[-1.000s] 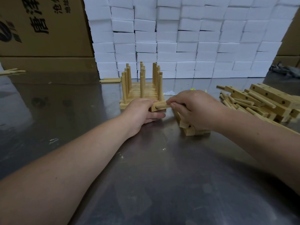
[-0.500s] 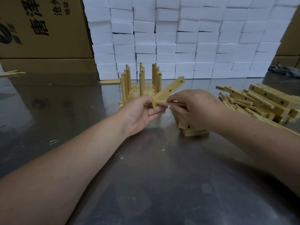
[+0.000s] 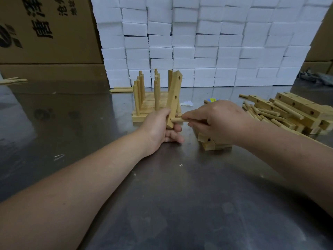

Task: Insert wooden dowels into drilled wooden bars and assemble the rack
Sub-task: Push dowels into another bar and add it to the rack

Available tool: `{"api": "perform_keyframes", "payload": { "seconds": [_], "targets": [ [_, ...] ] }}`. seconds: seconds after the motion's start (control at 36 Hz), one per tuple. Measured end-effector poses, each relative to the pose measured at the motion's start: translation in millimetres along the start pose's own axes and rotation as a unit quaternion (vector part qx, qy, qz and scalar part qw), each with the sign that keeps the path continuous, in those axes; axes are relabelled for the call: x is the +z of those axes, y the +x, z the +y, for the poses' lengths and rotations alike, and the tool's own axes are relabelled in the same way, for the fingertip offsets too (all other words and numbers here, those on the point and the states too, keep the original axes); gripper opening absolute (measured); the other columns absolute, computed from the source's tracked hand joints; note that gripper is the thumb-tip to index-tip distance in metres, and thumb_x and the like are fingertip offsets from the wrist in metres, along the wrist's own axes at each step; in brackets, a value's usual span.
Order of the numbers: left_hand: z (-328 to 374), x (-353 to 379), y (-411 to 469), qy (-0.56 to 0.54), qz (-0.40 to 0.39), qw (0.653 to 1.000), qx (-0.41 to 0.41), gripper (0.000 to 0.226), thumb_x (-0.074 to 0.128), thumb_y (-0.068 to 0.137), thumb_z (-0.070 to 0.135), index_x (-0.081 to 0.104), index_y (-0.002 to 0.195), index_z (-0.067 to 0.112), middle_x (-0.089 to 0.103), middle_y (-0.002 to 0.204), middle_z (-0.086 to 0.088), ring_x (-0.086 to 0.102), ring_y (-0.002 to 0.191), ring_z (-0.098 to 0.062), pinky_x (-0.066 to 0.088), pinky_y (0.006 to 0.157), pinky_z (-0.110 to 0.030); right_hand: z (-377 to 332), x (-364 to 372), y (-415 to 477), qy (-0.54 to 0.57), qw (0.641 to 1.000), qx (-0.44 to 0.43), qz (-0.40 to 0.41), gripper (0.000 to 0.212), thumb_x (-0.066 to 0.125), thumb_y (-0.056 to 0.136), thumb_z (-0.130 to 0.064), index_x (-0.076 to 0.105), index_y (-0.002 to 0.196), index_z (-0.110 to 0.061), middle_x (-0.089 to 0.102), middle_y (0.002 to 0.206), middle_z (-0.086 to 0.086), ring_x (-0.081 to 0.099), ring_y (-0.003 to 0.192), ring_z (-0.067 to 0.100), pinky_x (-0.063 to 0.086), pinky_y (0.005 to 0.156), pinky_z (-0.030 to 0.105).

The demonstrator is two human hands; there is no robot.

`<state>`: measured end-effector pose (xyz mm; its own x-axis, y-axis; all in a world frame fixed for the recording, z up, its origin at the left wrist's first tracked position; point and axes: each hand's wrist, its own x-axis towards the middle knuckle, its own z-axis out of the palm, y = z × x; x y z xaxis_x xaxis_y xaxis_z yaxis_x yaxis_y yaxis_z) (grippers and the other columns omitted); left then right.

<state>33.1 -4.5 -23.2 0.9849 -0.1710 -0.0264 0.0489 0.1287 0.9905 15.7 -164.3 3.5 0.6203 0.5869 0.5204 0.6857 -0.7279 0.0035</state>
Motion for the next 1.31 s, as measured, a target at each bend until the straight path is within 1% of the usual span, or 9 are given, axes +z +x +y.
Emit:
{"api": "perform_keyframes", "payload": {
  "seconds": [0.19,0.42,0.61,0.75,0.86,0.94,1.06,1.14,1.31],
  "targets": [
    [-5,6,0,0.051,0.033,0.997,0.038,0.034,0.026,0.103,0.030,0.050,0.091,0.009,0.048,0.047,-0.004,0.030,0.027,-0.012,0.050,0.054,-0.032,-3,-2,0,-0.014,1.000,-0.009,0.022,0.023,0.057,0.089,-0.025,0.070,0.107,-0.021,0.072,0.090,0.006,0.065,0.086,0.029,0.049,0.067,0.038],
    [-7,9,-1,0.156,0.050,0.983,0.082,0.028,0.028,0.101,0.030,0.044,0.081,0.019,0.045,0.064,-0.006,0.039,0.033,-0.006,0.045,0.057,-0.032,-5,-6,1,-0.044,0.999,-0.010,0.001,0.030,0.048,0.089,-0.035,0.070,0.103,-0.022,0.070,0.081,0.005,0.062,0.080,0.028,0.046,0.063,0.035],
    [-11,5,0,0.228,0.069,0.963,0.129,0.029,0.030,0.100,0.034,0.043,0.079,0.020,0.047,0.064,-0.002,0.041,0.056,-0.018,0.044,0.069,-0.040,-4,4,-1,-0.046,0.999,-0.009,0.017,0.028,0.048,0.092,-0.033,0.066,0.111,-0.023,0.070,0.090,0.003,0.062,0.087,0.026,0.030,0.059,0.028],
    [-13,4,1,0.190,0.083,0.969,0.138,0.028,0.032,0.100,0.033,0.046,0.080,0.022,0.047,0.064,-0.001,0.044,0.066,-0.020,0.042,0.069,-0.042,-7,8,-4,0.002,0.998,0.025,0.052,0.027,0.051,0.091,-0.034,0.067,0.110,-0.023,0.071,0.091,0.000,0.061,0.088,0.020,0.029,0.062,0.024],
    [-12,4,0,0.162,0.091,0.972,0.143,0.026,0.032,0.100,0.034,0.047,0.082,0.024,0.046,0.065,-0.001,0.046,0.067,-0.017,0.042,0.066,-0.038,-9,8,-1,0.085,0.990,0.105,0.035,0.023,0.056,0.089,-0.033,0.069,0.104,-0.022,0.064,0.064,-0.004,0.054,0.060,-0.002,0.029,0.056,0.018],
    [-12,4,0,0.167,0.089,0.970,0.150,0.025,0.031,0.101,0.033,0.047,0.083,0.025,0.045,0.065,0.000,0.046,0.067,-0.016,0.043,0.063,-0.036,-10,11,-1,0.114,0.984,0.136,0.027,0.022,0.057,0.088,-0.032,0.070,0.101,-0.021,0.047,0.051,-0.015,0.046,0.056,-0.016,0.031,0.052,0.005],
    [-12,4,-1,0.160,0.092,0.968,0.169,0.025,0.031,0.101,0.032,0.047,0.083,0.026,0.044,0.066,0.000,0.044,0.066,-0.016,0.041,0.065,-0.037,-12,8,2,0.201,0.961,0.189,0.012,0.013,0.058,0.088,-0.027,0.069,0.083,-0.023,0.045,0.040,-0.012,0.045,0.042,-0.005,0.030,0.041,0.007],
    [-12,4,-2,0.163,0.094,0.965,0.183,0.025,0.031,0.101,0.030,0.046,0.081,0.025,0.044,0.065,0.001,0.043,0.064,-0.016,0.040,0.066,-0.039,-10,7,3,0.291,0.931,0.221,0.014,0.021,0.058,0.089,-0.023,0.063,0.069,-0.027,0.040,0.035,-0.012,0.037,0.032,0.003,0.026,0.034,0.010],
    [-11,4,-3,0.160,0.093,0.962,0.203,0.024,0.031,0.101,0.030,0.046,0.082,0.026,0.045,0.068,0.001,0.044,0.066,-0.018,0.043,0.070,-0.043,-11,5,5,0.330,0.912,0.244,0.025,0.019,0.059,0.088,-0.024,0.067,0.071,-0.020,0.035,0.031,-0.012,0.032,0.027,0.004,0.023,0.030,0.011]
  ]
}}
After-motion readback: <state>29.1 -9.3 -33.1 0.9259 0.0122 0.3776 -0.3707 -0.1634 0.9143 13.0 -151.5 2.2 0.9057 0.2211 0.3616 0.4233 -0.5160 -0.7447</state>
